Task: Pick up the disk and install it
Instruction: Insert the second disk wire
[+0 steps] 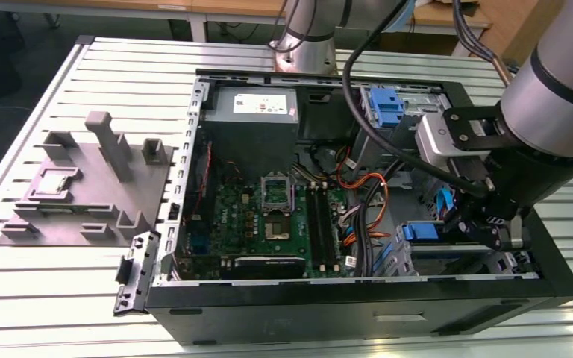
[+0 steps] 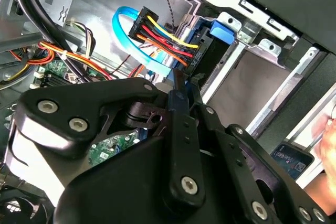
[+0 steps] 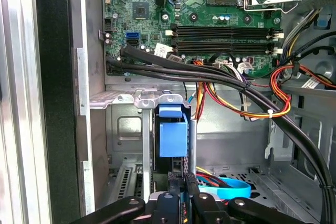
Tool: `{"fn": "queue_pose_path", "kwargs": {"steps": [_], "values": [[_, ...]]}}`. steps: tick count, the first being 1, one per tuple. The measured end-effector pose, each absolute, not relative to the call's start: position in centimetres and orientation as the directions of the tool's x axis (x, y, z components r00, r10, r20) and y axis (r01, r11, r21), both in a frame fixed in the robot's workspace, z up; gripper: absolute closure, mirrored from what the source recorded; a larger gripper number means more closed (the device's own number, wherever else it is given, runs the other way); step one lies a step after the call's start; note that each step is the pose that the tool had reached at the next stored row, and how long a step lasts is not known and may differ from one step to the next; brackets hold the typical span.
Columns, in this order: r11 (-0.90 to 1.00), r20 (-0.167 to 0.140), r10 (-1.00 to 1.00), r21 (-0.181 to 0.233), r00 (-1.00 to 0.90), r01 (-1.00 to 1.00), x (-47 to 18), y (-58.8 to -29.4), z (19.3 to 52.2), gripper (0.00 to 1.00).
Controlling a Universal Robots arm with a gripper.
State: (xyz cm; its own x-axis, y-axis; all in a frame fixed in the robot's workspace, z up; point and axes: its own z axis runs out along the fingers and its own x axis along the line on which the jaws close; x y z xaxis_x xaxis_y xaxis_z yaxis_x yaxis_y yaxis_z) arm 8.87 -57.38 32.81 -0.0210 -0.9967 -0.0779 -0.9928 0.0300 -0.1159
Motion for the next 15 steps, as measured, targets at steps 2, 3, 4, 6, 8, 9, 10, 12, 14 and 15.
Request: {"fn": "queue_pose_path", "kwargs": {"steps": [2, 3, 4, 6, 8, 9, 10, 12, 14, 15], "values": [[0.03, -0.078, -0.997, -0.116, -0.021, -0.993, 8.9, -57.4, 32.8, 0.83], [0.03, -0.078, -0.997, -0.116, -0.021, -0.993, 8.9, -57.4, 32.8, 0.83], [0.03, -0.078, -0.997, -0.116, -0.021, -0.993, 8.9, -57.4, 32.9, 0.83], [0.03, -0.078, -0.997, -0.116, -0.021, -0.993, 8.9, -57.4, 33.4, 0.76], [0.03, -0.078, -0.997, -0.115, -0.021, -0.993, 8.9, -57.4, 34.3, 0.76], [0.03, -0.078, -0.997, -0.114, -0.021, -0.993, 8.9, -57.4, 34.6, 0.76], [0.03, -0.078, -0.997, -0.113, -0.021, -0.993, 8.9, -57.4, 34.7, 0.76], [0.03, -0.078, -0.997, -0.113, -0.021, -0.993, 8.9, -57.4, 34.7, 0.85], [0.03, -0.078, -0.997, -0.113, -0.021, -0.993, 8.9, -57.4, 34.7, 0.9], [0.03, -0.078, -0.997, -0.113, -0.021, -0.993, 8.9, -57.4, 34.8, 0.9]]}}
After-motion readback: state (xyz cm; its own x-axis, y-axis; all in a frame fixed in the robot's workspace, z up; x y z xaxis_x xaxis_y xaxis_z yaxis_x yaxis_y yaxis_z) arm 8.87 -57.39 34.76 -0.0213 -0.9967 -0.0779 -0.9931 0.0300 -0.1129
